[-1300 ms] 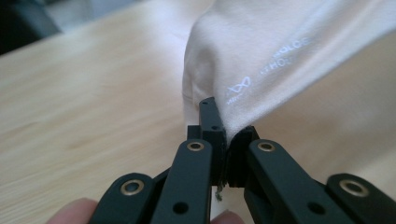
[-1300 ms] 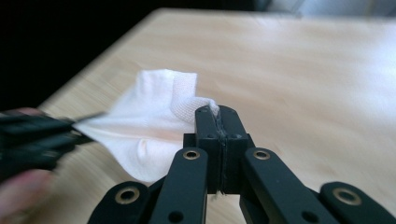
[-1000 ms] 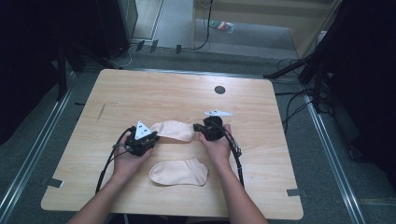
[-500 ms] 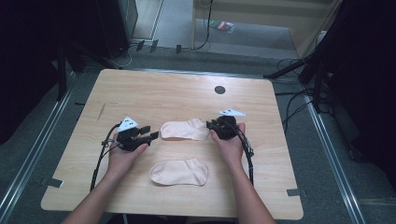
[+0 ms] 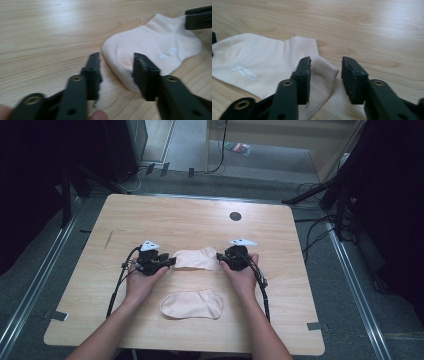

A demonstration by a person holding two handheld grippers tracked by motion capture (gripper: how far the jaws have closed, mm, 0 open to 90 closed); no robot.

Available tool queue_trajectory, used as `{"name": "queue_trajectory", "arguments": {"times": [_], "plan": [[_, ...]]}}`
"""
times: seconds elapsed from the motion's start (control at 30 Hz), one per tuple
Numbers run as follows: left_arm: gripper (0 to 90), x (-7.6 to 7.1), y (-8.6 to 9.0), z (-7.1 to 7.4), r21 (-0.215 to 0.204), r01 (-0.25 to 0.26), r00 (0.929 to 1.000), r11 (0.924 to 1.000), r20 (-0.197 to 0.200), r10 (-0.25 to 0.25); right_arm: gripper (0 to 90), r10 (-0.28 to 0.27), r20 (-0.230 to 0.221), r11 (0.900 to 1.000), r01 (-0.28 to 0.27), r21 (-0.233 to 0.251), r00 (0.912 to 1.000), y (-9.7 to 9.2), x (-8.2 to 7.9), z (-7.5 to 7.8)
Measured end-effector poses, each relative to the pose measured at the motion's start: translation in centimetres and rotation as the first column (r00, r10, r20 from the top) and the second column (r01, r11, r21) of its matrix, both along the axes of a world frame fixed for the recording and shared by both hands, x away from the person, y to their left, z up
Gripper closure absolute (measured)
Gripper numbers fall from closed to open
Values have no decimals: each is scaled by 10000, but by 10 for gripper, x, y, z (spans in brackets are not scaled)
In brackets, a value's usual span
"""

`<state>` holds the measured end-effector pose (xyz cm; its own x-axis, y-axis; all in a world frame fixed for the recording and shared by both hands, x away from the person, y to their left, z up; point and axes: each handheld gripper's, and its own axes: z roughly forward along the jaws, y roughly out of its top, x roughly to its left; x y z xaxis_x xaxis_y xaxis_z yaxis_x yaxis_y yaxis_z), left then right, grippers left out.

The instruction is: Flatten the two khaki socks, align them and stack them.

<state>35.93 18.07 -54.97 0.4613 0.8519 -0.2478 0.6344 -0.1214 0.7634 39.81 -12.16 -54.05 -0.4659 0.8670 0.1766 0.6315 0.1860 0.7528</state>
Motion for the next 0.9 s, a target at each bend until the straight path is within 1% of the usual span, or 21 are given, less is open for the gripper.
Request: {"name": "queue_trajectory", "arguments": {"times": [0.03,0.07,0.13,0.17,0.2,0.23,0.3,0.33,0.4,0.5,0.6,0.63,0.67,0.73,0.77,0.83,0.87,0.9], "plan": [[644,0,0,0,0,0,10000,10000,0,0,709,-30,29,9999,31,-110,10000,1,-1,0],[676,0,-1,0,30,114,9999,9999,-54,-114,767,-91,-24,9999,90,-89,10000,1,-2,0],[761,0,-2,-1,208,62,10000,9998,-52,-61,862,-23,-206,9999,25,118,9998,1,-3,2],[838,0,-2,-1,208,62,10000,9998,-52,-61,872,-35,-146,10000,34,-24,9999,2,-4,3],[879,0,-2,-1,265,27,10000,9996,-73,-25,879,-35,-144,10000,34,-61,9999,2,-5,4],[892,-1,0,0,128,102,9999,9999,-130,-101,882,15,-145,10000,-15,5,9999,1,-6,5],[899,-3,1,2,189,241,9997,9995,-23,-240,885,-36,-51,9999,37,136,10000,-1,-7,8],[900,-5,2,3,198,292,9996,9994,41,-293,885,-83,-70,9995,86,316,9999,-3,-9,10],[900,-9,5,7,13,290,9994,9996,210,-291,886,-47,-120,9978,54,663,9999,-6,-12,15],[900,-16,13,16,-277,290,9986,9992,453,-277,888,141,114,9977,-148,660,9998,-9,-19,23],[900,-24,18,24,-400,384,9969,9985,699,-356,888,249,326,9962,-275,832,9992,-11,-27,30],[900,-24,18,24,-400,384,9969,9985,699,-356,889,287,362,9958,-317,857,9989,-12,-29,32],[900,-29,20,29,-362,471,9946,9982,941,-435,889,253,376,9954,-287,917,9990,-13,-31,34],[900,-34,21,32,-410,462,9934,9981,1071,-416,889,300,466,9950,-343,941,9985,-13,-35,37],[900,-36,21,33,-371,469,9926,9982,1142,-424,889,311,502,9949,-357,940,9983,-12,-37,38],[900,-39,21,35,-341,517,9919,9981,1177,-473,889,350,587,9954,-401,866,9977,-11,-40,40],[900,-43,21,37,-334,541,9906,9980,1275,-494,889,421,661,9952,-477,856,9969,-10,-44,42],[900,-45,21,38,-315,548,9904,9980,1286,-503,889,458,681,9947,-517,888,9966,-9,-46,43]]}}
